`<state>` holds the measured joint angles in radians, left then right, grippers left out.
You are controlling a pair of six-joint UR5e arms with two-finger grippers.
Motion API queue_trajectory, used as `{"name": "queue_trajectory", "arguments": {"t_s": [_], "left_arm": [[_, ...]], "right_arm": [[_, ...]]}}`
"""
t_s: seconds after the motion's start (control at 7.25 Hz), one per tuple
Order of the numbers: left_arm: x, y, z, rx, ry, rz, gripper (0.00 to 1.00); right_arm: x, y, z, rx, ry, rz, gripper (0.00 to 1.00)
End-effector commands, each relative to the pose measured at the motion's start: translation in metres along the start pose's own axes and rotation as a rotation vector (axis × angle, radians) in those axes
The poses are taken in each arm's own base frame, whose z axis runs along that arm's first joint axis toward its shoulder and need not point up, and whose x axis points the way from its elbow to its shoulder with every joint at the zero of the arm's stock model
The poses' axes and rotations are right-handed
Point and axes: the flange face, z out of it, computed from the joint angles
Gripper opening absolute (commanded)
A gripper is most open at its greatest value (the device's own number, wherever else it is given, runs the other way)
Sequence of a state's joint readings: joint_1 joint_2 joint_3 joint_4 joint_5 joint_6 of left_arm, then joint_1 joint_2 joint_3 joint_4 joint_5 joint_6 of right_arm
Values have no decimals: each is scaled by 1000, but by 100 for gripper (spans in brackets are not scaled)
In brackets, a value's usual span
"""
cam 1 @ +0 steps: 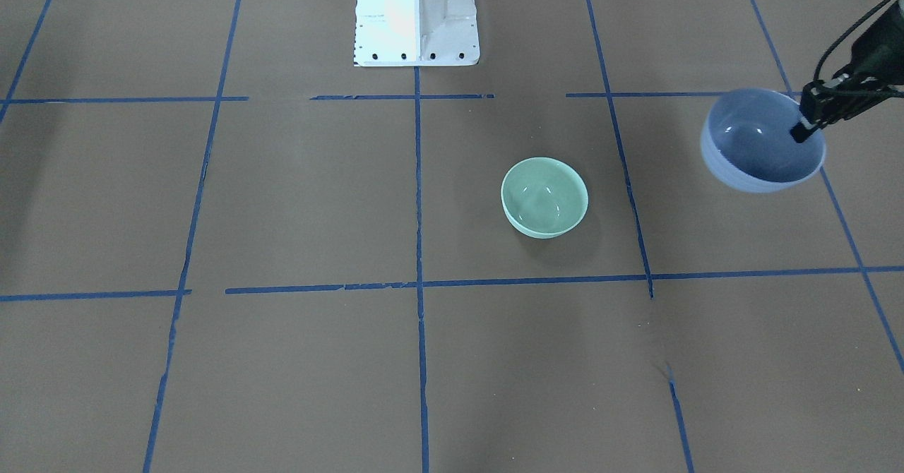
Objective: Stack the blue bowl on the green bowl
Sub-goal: 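Lift the blue bowl with the left gripper and carry it over the green bowl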
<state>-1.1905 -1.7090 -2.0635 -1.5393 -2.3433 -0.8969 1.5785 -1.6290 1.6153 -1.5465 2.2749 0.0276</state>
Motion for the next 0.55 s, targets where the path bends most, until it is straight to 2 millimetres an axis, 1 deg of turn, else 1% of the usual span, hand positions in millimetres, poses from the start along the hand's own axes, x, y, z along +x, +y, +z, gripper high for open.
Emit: {"name": "queue_trajectory", "arguments": {"t_s": [0.0,0.14,0.28,0.41], "left_arm": [[108,35,36,-77,57,-78,0],[139,54,68,-67,28,-95,0],[150,61,104,-61,31,-104,0],[149,60,135,-35,49,-111,0]], "right_arm": [[0,0,0,0,0,0,100],[0,0,0,0,-1,0,100],[0,0,0,0,-2,0,100],[0,0,0,0,0,0,100]]}}
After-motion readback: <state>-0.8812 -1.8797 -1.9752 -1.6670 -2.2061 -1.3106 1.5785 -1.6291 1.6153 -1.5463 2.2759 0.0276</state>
